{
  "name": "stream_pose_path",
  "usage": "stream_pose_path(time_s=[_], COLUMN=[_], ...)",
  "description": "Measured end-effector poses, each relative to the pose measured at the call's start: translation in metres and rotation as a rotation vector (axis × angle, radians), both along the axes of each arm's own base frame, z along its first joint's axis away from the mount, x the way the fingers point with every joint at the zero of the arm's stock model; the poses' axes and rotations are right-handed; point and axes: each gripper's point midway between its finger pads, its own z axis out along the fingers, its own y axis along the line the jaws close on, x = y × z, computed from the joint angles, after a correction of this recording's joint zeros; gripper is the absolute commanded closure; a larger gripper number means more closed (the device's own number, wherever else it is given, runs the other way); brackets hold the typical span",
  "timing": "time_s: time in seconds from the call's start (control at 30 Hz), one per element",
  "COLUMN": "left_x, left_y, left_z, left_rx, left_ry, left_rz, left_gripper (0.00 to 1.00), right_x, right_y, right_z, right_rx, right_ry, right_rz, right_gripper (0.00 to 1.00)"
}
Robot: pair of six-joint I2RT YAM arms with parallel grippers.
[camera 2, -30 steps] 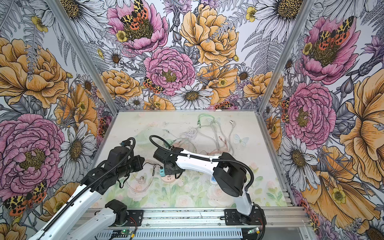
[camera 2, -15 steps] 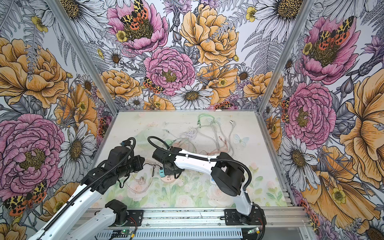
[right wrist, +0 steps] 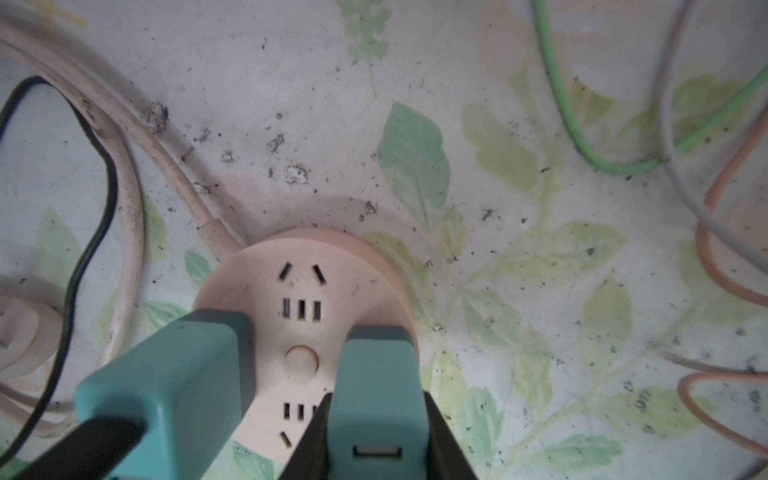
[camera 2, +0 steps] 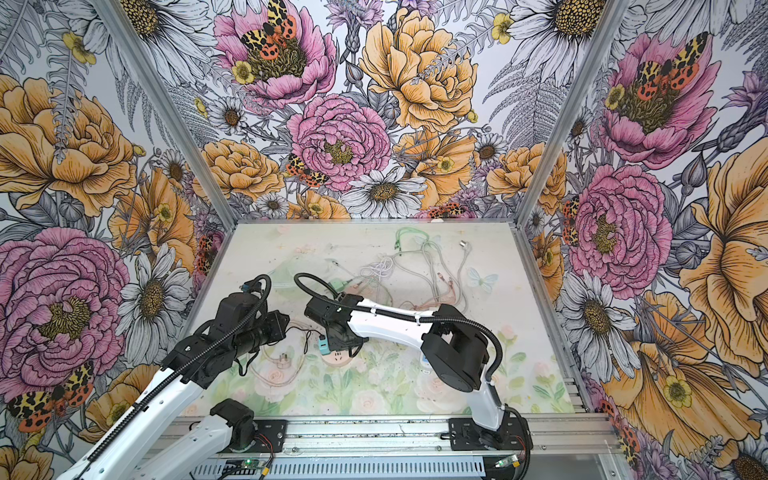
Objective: Insert the plug
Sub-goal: 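Press teal charger down into the socket with right gripper, then open right gripper and lift it off the seated charger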
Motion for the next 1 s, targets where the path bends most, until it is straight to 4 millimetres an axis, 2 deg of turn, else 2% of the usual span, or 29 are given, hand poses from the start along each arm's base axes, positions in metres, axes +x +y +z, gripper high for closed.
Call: stream_pose_path(time_s=[0.3,0.57,0.77,1.0], left_x=[0.000,0.000,0.000,0.000], left_y=[0.000,0.000,0.000,0.000], left_z=[0.002,0.001,0.001,0.001], left_rx=[-0.003,-0.002,-0.001,0.001], left_ry=[-0.007,-0.006,-0.004,-0.004], left_rz=[0.000,0.000,-0.001,-0.006], left_gripper=[0.80,0.77,0.71,0.68], right_x=[-0.017,-0.020,-0.031,-0.048], right_y=[-0.006,-0.006,-0.009,-0.051], right_z=[-0.004,0.004,0.029,0.078], right_rx=[-0.029,-0.020,0.032,0.123], right_ry=[0.070,0.076,0.049,-0.033], right_rz=[0.014,0.016,0.060,0.067], right_gripper=[0.63,0.52,0.40,0.36])
